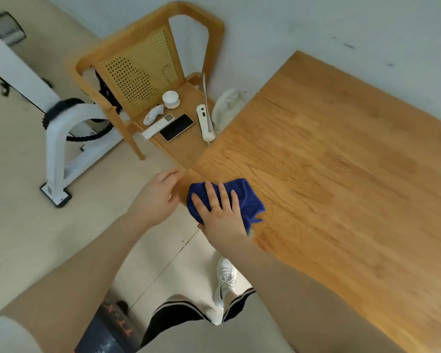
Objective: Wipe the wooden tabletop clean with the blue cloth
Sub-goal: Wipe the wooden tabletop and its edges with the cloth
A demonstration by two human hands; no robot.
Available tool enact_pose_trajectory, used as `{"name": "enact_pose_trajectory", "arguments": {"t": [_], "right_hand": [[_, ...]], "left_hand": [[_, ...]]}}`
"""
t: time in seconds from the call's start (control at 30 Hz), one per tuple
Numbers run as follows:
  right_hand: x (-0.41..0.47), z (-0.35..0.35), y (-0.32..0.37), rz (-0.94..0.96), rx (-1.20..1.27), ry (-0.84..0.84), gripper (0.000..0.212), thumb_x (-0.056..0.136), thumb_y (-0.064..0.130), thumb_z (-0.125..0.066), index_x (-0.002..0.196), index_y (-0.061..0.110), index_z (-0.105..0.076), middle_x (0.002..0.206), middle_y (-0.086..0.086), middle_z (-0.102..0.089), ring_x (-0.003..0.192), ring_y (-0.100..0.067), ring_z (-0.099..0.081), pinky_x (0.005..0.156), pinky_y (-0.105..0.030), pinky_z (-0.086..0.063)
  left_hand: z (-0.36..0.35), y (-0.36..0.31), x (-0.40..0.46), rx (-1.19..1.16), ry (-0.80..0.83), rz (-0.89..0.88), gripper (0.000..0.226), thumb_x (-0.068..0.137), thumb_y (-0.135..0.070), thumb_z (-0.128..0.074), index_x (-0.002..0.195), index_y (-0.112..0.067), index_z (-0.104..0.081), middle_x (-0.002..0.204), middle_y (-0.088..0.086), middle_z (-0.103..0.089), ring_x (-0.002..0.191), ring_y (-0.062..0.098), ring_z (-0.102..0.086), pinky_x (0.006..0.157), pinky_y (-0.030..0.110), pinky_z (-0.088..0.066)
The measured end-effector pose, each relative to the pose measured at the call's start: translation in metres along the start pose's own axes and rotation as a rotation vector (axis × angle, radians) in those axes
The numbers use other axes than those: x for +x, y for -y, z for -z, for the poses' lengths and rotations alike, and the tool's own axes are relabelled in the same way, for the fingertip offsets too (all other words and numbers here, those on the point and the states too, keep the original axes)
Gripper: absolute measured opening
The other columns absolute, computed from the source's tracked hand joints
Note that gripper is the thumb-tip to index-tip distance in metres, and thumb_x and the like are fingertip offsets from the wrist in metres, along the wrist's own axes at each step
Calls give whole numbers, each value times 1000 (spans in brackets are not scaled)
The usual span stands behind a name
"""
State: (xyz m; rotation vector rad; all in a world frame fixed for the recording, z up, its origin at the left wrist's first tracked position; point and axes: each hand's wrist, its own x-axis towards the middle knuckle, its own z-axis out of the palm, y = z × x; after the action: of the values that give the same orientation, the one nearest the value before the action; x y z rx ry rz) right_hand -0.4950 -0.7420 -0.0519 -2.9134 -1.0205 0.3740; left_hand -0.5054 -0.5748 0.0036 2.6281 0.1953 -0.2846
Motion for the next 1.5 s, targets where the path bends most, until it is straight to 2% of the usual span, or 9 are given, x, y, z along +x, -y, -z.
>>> {"name": "enact_pose_trajectory", "arguments": {"t": [0.1, 0.37, 0.57, 0.77, 1.0, 1.13, 1.27, 1.4, 1.5], "right_hand": [[34, 12, 26, 181, 17, 59, 64, 93, 19, -47, 147, 24, -13, 156, -14, -1, 141, -39, 1, 112, -54, 1], [108, 78, 13, 126, 328, -185, 67, 75, -9, -53, 135, 21, -44, 132, -11, -48, 107, -36, -49, 86, -45, -37], [112, 98, -28, -398, 367, -275, 55, 89, 6, -54, 140, 19, -37, 137, -7, -45, 118, -33, -43, 95, -43, -31], [123, 113, -40, -834, 497, -542, 45, 90, 9, -52, 133, 14, -40, 136, -7, -40, 117, -28, -40, 97, -41, -34], [142, 133, -97, -1425, 1656, -852, 25, 96, 26, -45, 120, 27, -38, 109, -5, -54, 93, -30, -58, 80, -43, -51], [187, 136, -129, -1236, 1140, -802, 57, 97, 10, -36, 146, 30, -14, 145, 0, -31, 132, -27, -32, 106, -44, -31], [247, 135, -153, -952, 421, -728, 51, 93, 5, -37, 143, 16, -31, 149, -3, -33, 134, -26, -22, 105, -45, -28], [309, 130, -218, -679, -11, -229, 46, 69, 12, -70, 114, 21, -64, 126, 0, -60, 117, -33, -52, 86, -46, -45], [338, 133, -255, -572, -130, 139, 26, 78, 27, -62, 102, 24, -69, 125, 5, -60, 133, -33, -34, 107, -50, -17]], "left_hand": [[19, 12, 12, -37, -30, 47, 48, 93, -4, -43, 140, -11, -40, 148, 4, -36, 135, 20, -32, 110, 29, -26], [80, 71, 65, -67, -112, -33, 45, 89, 0, -49, 133, -6, -46, 141, 8, -44, 121, 27, -48, 95, 25, -34], [115, 97, 152, 5, 111, -258, 47, 88, -5, -51, 135, -11, -46, 144, 4, -40, 128, 23, -42, 102, 32, -37], [116, 47, 224, 28, 369, -399, 50, 94, -15, -45, 142, -21, -33, 135, 4, -48, 108, 24, -54, 85, 32, -46], [92, -26, 296, 32, 401, -637, 52, 95, -18, -44, 145, -20, -28, 150, -1, -30, 131, 16, -38, 103, 29, -34], [80, -38, 357, 44, 407, -693, 45, 95, -16, -44, 139, -17, -40, 148, -1, -34, 130, 15, -40, 106, 28, -34], [76, -43, 418, 71, 478, -723, 41, 95, -16, -44, 136, -15, -45, 147, -1, -36, 128, 16, -42, 105, 27, -32], [80, -66, 494, -27, 471, -712, 43, 94, -12, -45, 137, -13, -42, 144, 2, -39, 125, 19, -44, 103, 27, -32], [78, -72, 539, -43, 517, -749, 46, 92, -8, -43, 137, -13, -42, 144, 2, -38, 123, 18, -45, 101, 28, -35]]}}
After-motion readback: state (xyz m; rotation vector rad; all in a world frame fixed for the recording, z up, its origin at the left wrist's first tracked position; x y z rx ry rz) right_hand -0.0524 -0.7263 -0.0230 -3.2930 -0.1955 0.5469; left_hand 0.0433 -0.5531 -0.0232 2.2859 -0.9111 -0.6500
